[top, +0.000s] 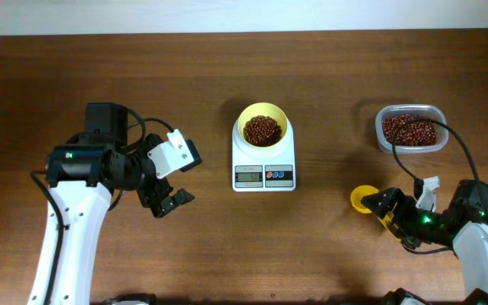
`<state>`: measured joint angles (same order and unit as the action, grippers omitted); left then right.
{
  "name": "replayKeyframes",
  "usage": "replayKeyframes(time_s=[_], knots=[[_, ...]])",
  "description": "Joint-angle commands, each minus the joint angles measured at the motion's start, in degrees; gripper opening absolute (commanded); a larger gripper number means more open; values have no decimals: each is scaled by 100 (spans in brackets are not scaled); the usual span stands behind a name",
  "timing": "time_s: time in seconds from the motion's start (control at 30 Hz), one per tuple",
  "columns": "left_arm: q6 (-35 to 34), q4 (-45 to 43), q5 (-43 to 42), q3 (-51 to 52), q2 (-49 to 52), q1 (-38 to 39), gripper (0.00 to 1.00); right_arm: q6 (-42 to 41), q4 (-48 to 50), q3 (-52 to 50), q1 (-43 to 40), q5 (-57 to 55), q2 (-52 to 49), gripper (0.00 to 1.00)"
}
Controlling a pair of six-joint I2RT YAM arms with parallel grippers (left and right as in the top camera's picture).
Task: Scoop item into bowl and weigh 50g on scale
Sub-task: 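Set the yellow scoop down on the table and open the right gripper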
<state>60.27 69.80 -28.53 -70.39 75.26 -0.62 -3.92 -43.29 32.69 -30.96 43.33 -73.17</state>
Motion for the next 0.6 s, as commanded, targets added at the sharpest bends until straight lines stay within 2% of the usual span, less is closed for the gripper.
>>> replayKeyframes(time_s=[0.0,0.2,0.27,0.37,0.47,0.57], knots=[[50,11,-103,2,-24,-28,99,55,20,-33,-20,-55,70,99],[50,9,-103,2,-24,-28,99,52,20,-33,-20,-57,70,99],[50,11,-103,2,-24,-28,99,-48,-304,-33,-20,-507,70,99],[50,9,-101,2,-24,-28,99,-1475,-1099,-33,-20,-1108,70,99],[50,9,-101,2,-24,-28,99,-1934,-1132,-33,-20,-542,70,99],[50,9,-101,2,-24,-28,99,-1932,-1165,-33,-20,83,70,99]])
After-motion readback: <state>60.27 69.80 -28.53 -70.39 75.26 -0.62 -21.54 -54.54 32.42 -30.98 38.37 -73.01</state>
